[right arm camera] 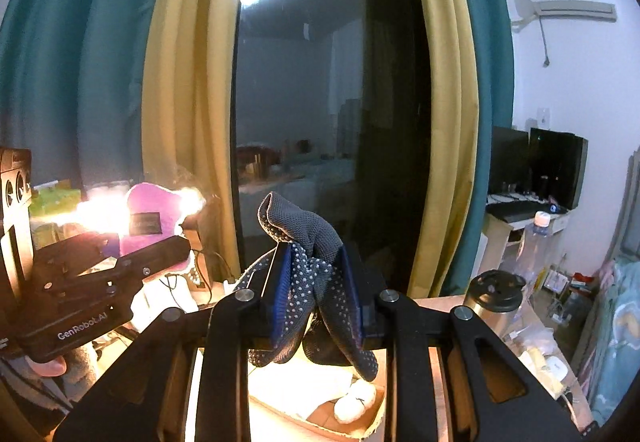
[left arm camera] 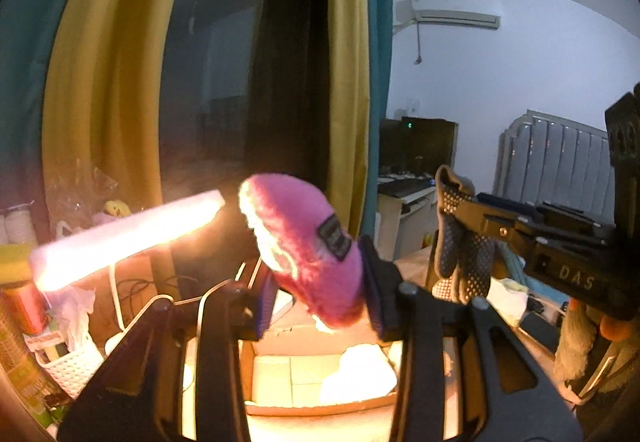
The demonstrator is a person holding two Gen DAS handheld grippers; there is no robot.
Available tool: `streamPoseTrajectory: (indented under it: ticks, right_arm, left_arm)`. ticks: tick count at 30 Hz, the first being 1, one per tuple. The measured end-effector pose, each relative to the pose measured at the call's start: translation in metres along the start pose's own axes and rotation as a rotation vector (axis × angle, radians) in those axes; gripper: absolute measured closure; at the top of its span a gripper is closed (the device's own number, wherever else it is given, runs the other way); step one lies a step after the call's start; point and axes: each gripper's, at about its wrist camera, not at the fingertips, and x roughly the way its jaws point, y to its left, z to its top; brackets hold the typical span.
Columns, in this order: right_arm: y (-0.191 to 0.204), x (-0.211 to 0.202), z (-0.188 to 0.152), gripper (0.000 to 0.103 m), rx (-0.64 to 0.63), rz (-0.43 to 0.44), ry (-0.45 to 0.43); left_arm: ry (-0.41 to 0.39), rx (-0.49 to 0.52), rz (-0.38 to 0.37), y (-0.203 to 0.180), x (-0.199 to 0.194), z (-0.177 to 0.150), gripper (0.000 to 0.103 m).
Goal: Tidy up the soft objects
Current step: 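Lift the pink plush and glove over the box and release both inside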
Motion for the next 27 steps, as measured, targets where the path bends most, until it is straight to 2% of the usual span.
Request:
streamPoseTrajectory:
  ticks: [19, 27]
  right_arm:
    - [-0.002, 0.089, -0.031, 0.077, 0.042, 0.051, 0.137]
    - [0.006, 0.122, -0.052, 0.077, 0.046, 0.077, 0.213]
  left_arm:
    - [0.136, 0.018, 0.04, 0.004, 0.075, -0.052, 0.064]
    - [0.255, -0.017, 0.064, 0.013, 0.109, -0.08, 0.063]
